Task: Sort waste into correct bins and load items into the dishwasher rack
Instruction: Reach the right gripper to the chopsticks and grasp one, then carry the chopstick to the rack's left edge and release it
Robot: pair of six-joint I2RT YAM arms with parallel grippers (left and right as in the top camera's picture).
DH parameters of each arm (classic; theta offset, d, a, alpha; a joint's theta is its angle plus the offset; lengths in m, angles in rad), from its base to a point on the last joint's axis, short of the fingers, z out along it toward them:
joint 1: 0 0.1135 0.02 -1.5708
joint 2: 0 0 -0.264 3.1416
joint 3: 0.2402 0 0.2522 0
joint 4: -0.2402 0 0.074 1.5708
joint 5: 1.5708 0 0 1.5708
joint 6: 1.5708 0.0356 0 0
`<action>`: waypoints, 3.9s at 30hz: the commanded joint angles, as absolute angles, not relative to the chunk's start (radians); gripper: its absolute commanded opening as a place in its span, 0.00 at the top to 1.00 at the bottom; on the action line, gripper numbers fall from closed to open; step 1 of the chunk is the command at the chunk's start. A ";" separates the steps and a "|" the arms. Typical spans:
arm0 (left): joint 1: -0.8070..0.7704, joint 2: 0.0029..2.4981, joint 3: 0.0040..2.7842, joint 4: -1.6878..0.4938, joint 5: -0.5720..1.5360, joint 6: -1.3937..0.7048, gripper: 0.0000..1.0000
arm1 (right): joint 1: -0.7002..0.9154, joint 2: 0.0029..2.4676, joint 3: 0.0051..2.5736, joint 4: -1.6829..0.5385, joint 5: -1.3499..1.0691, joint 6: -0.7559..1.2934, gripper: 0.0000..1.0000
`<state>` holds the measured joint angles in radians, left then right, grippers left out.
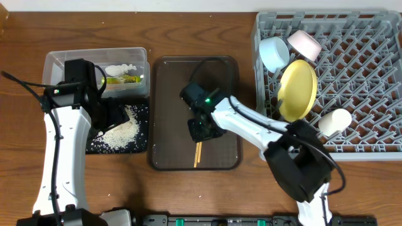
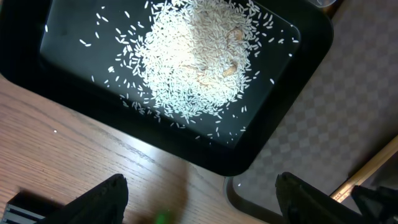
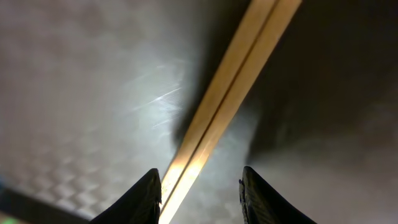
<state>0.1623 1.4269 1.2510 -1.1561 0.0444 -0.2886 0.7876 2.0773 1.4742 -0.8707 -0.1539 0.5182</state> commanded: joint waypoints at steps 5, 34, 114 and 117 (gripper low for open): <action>0.162 1.420 1.247 -1.162 0.025 -0.290 0.21 | 0.801 2.120 1.471 -0.876 -0.078 0.585 0.61; 0.162 1.420 1.247 -1.162 0.026 -0.290 0.21 | 0.789 2.059 1.472 -0.885 -0.004 0.588 0.62; 0.162 1.420 1.247 -1.163 0.026 -0.290 0.21 | 0.306 1.798 1.409 -1.144 0.090 0.279 0.98; 0.162 1.420 1.247 -1.163 0.026 -0.290 0.21 | 0.303 1.797 1.410 -1.142 0.090 0.279 0.83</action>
<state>0.1623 1.4269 1.2510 -1.1564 0.0448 -0.2882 0.3115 1.7916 1.4132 -1.1442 0.0772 0.2981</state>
